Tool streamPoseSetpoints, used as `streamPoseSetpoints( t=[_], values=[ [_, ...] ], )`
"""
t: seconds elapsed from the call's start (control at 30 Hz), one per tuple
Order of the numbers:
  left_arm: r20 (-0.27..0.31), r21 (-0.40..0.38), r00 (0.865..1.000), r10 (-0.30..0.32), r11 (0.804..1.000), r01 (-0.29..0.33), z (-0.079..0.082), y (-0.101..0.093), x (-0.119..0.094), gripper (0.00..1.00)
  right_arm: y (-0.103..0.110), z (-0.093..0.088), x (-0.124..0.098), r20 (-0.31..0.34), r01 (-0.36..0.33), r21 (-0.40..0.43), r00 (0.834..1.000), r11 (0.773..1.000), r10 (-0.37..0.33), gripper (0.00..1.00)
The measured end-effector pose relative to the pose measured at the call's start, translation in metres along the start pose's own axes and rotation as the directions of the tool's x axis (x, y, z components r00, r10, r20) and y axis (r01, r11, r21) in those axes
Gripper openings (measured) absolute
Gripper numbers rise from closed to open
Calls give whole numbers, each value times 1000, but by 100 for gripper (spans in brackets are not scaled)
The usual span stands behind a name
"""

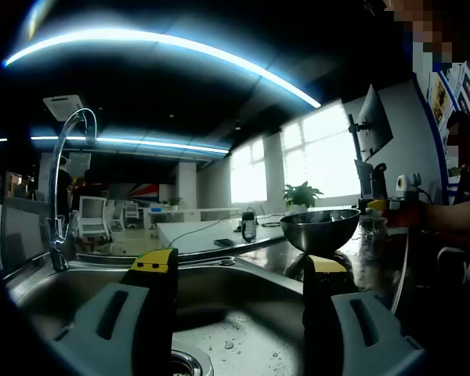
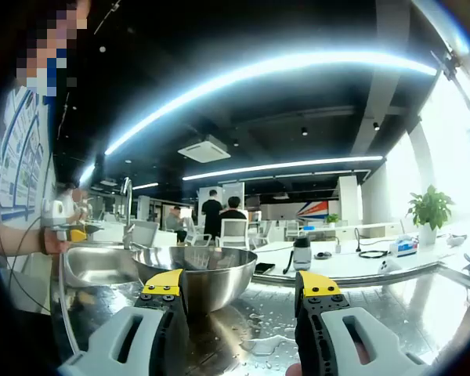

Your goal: Pick up bowl with dirty water move over sink pour dirty water into sink return bowl to place

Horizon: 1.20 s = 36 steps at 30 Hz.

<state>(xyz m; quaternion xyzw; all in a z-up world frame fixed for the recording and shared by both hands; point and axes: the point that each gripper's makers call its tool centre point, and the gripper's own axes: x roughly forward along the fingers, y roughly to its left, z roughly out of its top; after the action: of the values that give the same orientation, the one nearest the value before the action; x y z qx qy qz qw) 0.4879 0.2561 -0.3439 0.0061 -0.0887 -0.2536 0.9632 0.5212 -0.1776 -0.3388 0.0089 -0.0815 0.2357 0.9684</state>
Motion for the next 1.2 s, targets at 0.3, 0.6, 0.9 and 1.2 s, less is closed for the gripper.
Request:
streamPoseSetpoints(
  t=[0.3,0.6,0.9,1.2],
  values=[
    [-1,1,1000,1,1000,-1,0,0,0,60,0,0,0,-3,-3,-2,1000,1000,3,49],
    [-2,2,1000,2,1000,-2,0,0,0,60,1,0,0,-2,-3,-2,1000,1000,3,49],
    [-1,1,1000,2,1000,-2,0,0,0,60,2,1,-1,3,-4,2,1000,1000,4,49],
    [-2,1,1000,4,1000,-4,0,1,-1,60,2,1,-1,2,-5,1,1000,1000,5,49]
  ],
)
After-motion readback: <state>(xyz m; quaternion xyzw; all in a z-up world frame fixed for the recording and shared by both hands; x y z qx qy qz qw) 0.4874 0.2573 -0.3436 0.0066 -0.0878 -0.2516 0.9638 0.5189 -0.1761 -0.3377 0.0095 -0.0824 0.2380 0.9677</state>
